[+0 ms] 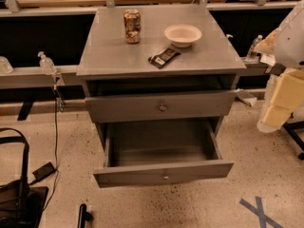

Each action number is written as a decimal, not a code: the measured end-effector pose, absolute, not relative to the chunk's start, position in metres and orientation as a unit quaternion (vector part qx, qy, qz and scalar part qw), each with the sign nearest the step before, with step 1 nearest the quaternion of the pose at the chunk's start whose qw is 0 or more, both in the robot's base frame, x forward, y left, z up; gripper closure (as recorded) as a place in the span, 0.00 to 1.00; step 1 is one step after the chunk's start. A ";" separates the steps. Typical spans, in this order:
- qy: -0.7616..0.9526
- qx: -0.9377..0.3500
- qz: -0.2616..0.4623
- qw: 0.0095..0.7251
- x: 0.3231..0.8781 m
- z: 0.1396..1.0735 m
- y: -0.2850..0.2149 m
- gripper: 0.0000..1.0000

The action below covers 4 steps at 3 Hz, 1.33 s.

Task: Close middle drawer

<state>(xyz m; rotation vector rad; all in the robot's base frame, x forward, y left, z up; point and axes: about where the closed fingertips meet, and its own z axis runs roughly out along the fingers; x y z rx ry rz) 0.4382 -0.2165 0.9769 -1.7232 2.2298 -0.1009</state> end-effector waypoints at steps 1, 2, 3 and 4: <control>0.781 -0.603 -0.035 0.160 0.438 0.977 -0.216 0.00; 0.777 -0.604 0.001 0.176 0.440 0.957 -0.210 0.00; 0.760 -0.605 0.075 0.225 0.426 0.906 -0.186 0.00; 0.740 -0.590 0.173 0.272 0.410 0.820 -0.157 0.00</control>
Offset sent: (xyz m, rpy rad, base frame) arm 0.0074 0.0276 -0.0921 0.3529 0.1038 0.0856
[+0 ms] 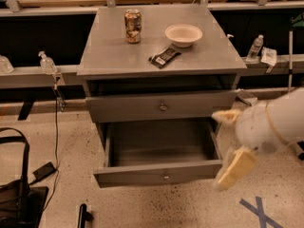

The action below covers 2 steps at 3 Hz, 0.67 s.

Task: Close middle drawer

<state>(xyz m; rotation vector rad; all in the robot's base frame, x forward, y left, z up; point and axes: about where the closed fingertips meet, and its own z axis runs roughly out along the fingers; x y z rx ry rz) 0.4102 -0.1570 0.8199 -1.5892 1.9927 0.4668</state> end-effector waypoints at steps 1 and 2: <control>0.738 -0.565 0.221 0.297 0.401 0.778 -0.144 0.00; 0.740 -0.565 0.215 0.295 0.402 0.783 -0.144 0.00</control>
Offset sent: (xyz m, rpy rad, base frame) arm -0.0088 0.0134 -0.0421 0.1146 0.0261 -0.0184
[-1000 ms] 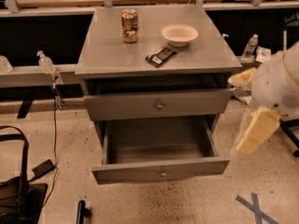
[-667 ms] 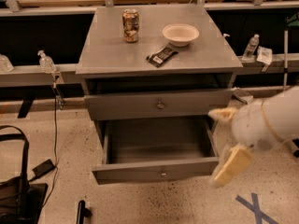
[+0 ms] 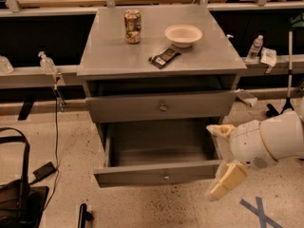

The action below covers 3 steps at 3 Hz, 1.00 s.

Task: Close middle drawer

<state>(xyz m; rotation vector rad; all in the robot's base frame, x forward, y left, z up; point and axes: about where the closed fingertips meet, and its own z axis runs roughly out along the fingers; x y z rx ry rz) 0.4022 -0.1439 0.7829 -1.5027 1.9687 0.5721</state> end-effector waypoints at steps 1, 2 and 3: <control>0.728 -0.544 0.271 0.318 0.408 0.723 -0.128 0.00; 0.694 -0.515 0.332 0.378 0.404 0.634 -0.104 0.00; 0.683 -0.490 0.377 0.388 0.399 0.572 -0.095 0.00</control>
Offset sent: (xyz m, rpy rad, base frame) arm 0.0006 0.0505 -0.2434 0.5322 -0.0005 0.0285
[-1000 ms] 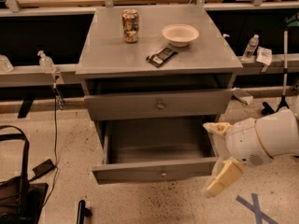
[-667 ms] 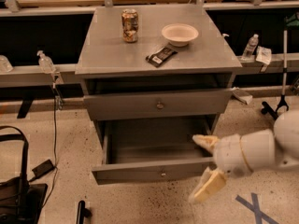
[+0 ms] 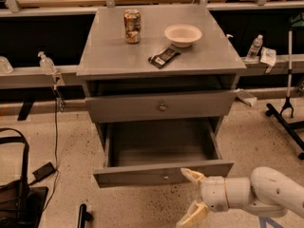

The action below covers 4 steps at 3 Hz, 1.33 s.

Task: Close middle drawer

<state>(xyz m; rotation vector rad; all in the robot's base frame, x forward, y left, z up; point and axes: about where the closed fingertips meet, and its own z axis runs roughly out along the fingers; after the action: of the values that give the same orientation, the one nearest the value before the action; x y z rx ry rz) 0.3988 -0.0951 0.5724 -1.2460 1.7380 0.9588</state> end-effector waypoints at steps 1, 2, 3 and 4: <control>0.685 -0.488 0.377 0.387 0.399 0.566 -0.096 0.00; 0.704 -0.498 0.327 0.387 0.410 0.529 -0.128 0.00; 0.693 -0.518 0.299 0.403 0.418 0.490 -0.167 0.00; 0.672 -0.530 0.298 0.422 0.427 0.483 -0.170 0.00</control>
Offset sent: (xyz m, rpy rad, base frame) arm 0.0262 -0.0808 -0.0889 -0.2141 -0.0920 -0.1135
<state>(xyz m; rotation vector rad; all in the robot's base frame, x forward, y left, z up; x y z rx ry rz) 0.4271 -0.1703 0.4830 -1.3280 1.6829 0.7449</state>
